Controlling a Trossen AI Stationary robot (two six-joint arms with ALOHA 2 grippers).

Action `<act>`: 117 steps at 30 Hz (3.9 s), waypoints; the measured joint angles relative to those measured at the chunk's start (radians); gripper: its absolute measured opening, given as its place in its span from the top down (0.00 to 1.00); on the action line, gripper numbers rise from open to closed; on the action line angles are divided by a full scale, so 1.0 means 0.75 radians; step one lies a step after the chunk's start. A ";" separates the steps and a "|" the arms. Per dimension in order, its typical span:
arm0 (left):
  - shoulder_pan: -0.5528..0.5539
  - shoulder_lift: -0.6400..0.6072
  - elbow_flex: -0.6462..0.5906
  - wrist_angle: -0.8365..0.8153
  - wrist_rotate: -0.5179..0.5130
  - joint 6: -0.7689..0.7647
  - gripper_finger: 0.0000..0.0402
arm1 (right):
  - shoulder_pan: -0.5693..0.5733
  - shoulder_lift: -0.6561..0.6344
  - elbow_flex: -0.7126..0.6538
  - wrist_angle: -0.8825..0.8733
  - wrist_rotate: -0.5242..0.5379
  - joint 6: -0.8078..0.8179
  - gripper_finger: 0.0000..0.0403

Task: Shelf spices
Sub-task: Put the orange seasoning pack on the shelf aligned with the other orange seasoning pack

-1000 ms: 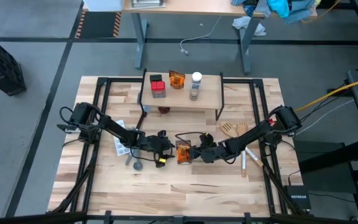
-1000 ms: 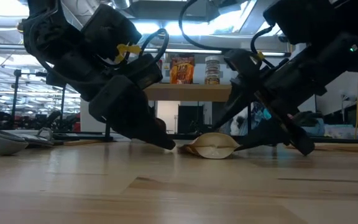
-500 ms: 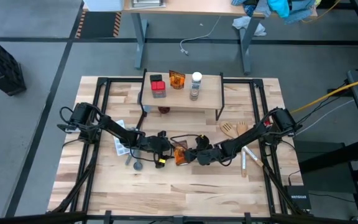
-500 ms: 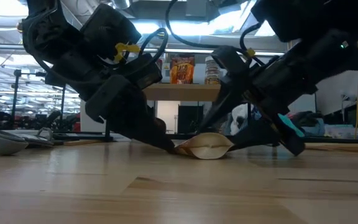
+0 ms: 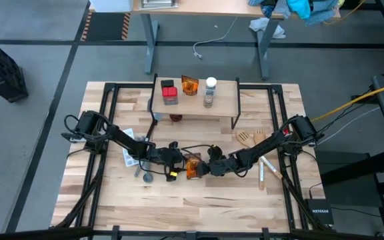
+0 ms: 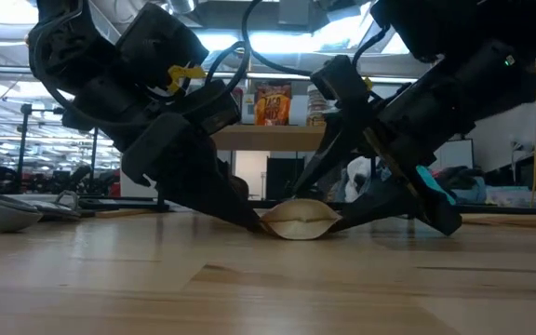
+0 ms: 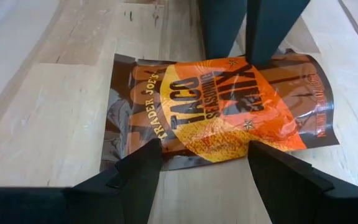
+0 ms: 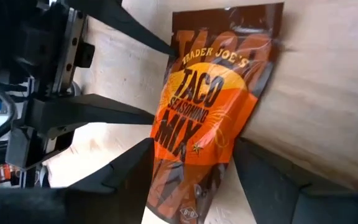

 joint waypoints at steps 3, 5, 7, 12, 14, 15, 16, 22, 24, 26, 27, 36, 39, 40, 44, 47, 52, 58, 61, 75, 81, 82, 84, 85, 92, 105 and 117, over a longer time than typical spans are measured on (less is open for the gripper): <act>-0.002 0.012 0.001 0.003 -0.003 0.000 0.41 | 0.001 -0.005 -0.001 -0.001 0.001 -0.006 0.44; -0.004 0.012 0.001 -0.002 -0.001 -0.001 0.41 | 0.002 -0.012 -0.002 -0.010 0.027 -0.034 0.44; -0.009 0.012 0.001 -0.003 -0.002 -0.001 0.41 | 0.003 -0.020 -0.002 -0.021 0.056 -0.073 0.44; -0.011 0.012 0.000 -0.013 -0.002 -0.002 0.41 | 0.003 -0.078 -0.005 -0.163 0.075 -0.102 0.44; -0.011 0.013 0.000 -0.012 -0.002 -0.002 0.41 | 0.003 -0.097 -0.003 -0.210 0.074 -0.096 0.44; -0.011 0.013 0.000 -0.011 -0.002 -0.002 0.41 | 0.003 -0.101 -0.004 -0.231 0.061 -0.080 0.44; -0.011 0.013 0.000 -0.013 -0.001 -0.002 0.41 | 0.003 -0.102 -0.004 -0.232 0.046 -0.067 0.44; -0.010 0.015 -0.001 -0.004 0.001 0.001 0.41 | 0.002 -0.093 -0.002 -0.214 -0.003 0.003 0.44; -0.010 0.015 -0.001 -0.002 0.002 0.002 0.41 | 0.002 -0.092 -0.002 -0.200 -0.008 0.004 0.44; -0.010 0.015 -0.002 0.003 0.002 0.003 0.41 | 0.002 -0.082 -0.002 -0.161 -0.019 0.006 0.44; -0.010 0.015 -0.002 0.006 0.002 0.003 0.41 | 0.002 -0.079 -0.002 -0.143 -0.020 0.006 0.44; -0.010 0.017 -0.003 0.023 0.006 0.004 0.41 | 0.002 0.020 0.003 0.078 -0.031 0.008 0.44; -0.010 0.018 -0.004 0.039 0.008 0.004 0.41 | 0.002 0.057 0.005 0.159 -0.015 0.005 0.44; -0.010 0.018 -0.004 0.043 0.008 0.004 0.41 | 0.002 0.063 0.004 0.173 -0.001 0.001 0.44; -0.010 0.018 -0.004 0.045 0.008 0.004 0.41 | 0.003 0.073 0.015 0.174 0.029 -0.025 0.45; -0.010 0.018 -0.004 0.047 0.008 0.004 0.41 | 0.003 0.074 0.029 0.168 0.054 -0.078 0.50; -0.011 0.018 -0.004 0.051 0.008 0.004 0.41 | 0.003 0.075 0.050 0.127 0.098 -0.148 0.68; -0.011 0.018 -0.004 0.049 0.006 0.004 0.41 | 0.004 0.076 0.049 0.132 0.139 -0.252 0.92; -0.010 0.018 -0.004 0.048 0.004 0.005 0.41 | 0.004 0.076 0.048 0.138 0.146 -0.284 0.92; 0.026 -0.160 -0.005 -0.213 -0.015 0.028 0.41 | 0.000 0.077 0.045 0.148 0.222 -0.552 0.92; 0.036 -0.334 -0.005 -0.389 -0.071 0.015 0.41 | 0.001 0.075 0.045 0.152 0.268 -0.673 0.92; 0.036 -0.362 -0.005 -0.409 -0.088 0.015 0.41 | 0.001 0.075 0.045 0.152 0.277 -0.696 0.92; 0.036 -0.414 -0.005 -0.451 -0.123 0.016 0.41 | 0.002 0.075 0.046 0.155 0.289 -0.746 0.92; 0.036 -0.434 -0.005 -0.467 -0.135 0.016 0.41 | 0.002 0.075 0.045 0.160 0.296 -0.775 0.92; 0.036 -0.489 -0.005 -0.574 -0.157 -0.033 0.41 | 0.002 0.075 0.045 0.230 0.329 -1.032 0.92; 0.037 -0.487 -0.004 -0.582 -0.221 -0.107 0.41 | 0.038 0.075 0.045 0.312 0.362 -1.373 0.92; 0.016 -0.419 -0.002 -0.310 -0.124 -0.100 0.41 | 0.045 0.074 0.046 0.454 0.383 -1.573 0.92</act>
